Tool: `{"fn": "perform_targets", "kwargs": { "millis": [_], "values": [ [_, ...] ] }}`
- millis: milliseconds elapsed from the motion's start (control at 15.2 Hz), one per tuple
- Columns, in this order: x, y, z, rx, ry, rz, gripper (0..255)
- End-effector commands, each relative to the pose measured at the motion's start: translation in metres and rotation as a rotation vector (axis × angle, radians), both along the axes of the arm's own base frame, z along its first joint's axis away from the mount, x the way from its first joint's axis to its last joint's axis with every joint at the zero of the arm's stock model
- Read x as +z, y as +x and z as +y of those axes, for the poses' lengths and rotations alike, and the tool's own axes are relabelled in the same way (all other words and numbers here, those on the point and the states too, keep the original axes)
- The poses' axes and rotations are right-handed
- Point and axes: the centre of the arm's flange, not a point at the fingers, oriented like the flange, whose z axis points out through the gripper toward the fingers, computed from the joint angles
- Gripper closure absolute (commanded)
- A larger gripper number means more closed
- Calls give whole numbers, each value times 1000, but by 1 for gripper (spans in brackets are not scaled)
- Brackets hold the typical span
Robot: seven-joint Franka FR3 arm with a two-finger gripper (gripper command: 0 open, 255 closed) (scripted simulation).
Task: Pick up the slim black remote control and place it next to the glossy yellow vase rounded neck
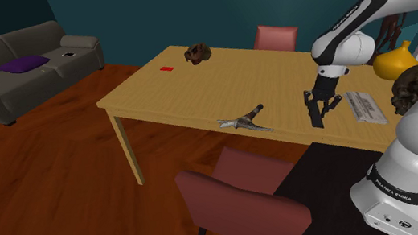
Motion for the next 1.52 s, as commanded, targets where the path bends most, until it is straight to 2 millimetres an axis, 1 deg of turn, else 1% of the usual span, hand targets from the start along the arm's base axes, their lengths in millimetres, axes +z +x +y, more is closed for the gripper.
{"fn": "perform_targets", "kwargs": {
  "millis": [0,1452],
  "values": [
    [9,0,1,1,0,1,255],
    [125,0,1,1,0,1,255]
  ]
}}
